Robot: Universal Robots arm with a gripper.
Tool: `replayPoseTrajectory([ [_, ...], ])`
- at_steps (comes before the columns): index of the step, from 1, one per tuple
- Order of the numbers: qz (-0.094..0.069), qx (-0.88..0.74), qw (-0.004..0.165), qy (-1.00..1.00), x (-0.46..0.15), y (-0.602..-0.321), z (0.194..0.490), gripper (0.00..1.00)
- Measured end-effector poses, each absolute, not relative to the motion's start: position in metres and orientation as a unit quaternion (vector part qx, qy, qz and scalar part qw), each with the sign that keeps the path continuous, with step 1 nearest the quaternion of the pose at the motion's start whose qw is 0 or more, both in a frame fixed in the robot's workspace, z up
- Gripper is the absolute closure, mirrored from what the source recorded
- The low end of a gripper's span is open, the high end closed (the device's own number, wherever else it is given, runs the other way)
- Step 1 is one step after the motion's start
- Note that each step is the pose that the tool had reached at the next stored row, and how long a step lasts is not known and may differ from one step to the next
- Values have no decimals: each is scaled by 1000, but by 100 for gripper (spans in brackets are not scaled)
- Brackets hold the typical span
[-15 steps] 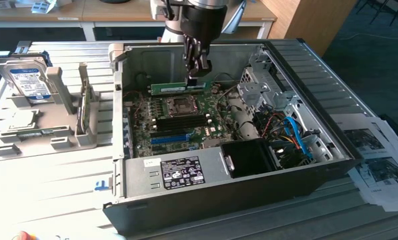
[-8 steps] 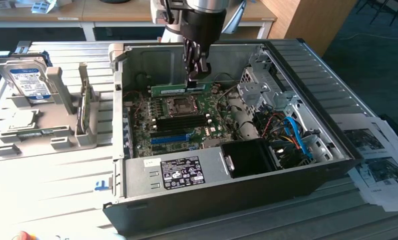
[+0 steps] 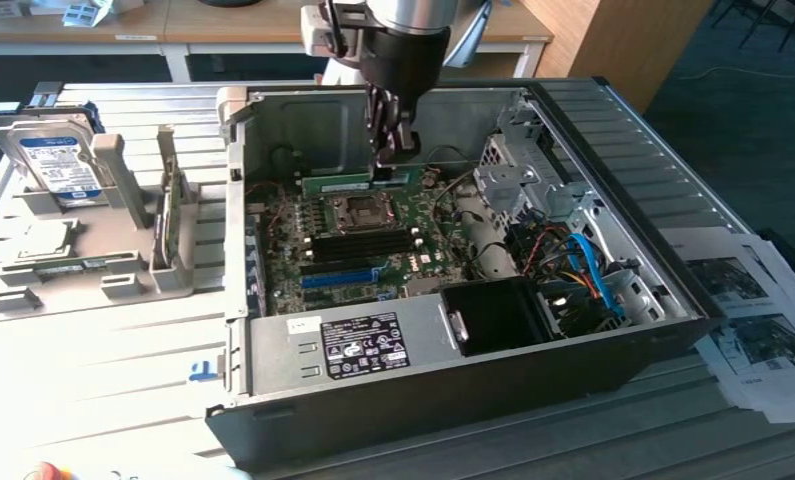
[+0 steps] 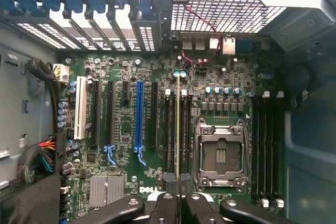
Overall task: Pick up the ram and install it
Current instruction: 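Insert the ram into the slot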
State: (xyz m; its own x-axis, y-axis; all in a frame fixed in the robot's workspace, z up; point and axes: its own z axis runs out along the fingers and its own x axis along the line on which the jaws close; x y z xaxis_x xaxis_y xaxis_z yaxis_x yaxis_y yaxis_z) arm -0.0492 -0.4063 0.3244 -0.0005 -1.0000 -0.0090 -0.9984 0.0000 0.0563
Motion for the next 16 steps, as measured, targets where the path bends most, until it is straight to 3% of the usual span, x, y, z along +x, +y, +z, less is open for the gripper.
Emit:
replayPoseTrajectory([
  [16, -23, 707, 17, -707, -49, -406, 310, 88],
])
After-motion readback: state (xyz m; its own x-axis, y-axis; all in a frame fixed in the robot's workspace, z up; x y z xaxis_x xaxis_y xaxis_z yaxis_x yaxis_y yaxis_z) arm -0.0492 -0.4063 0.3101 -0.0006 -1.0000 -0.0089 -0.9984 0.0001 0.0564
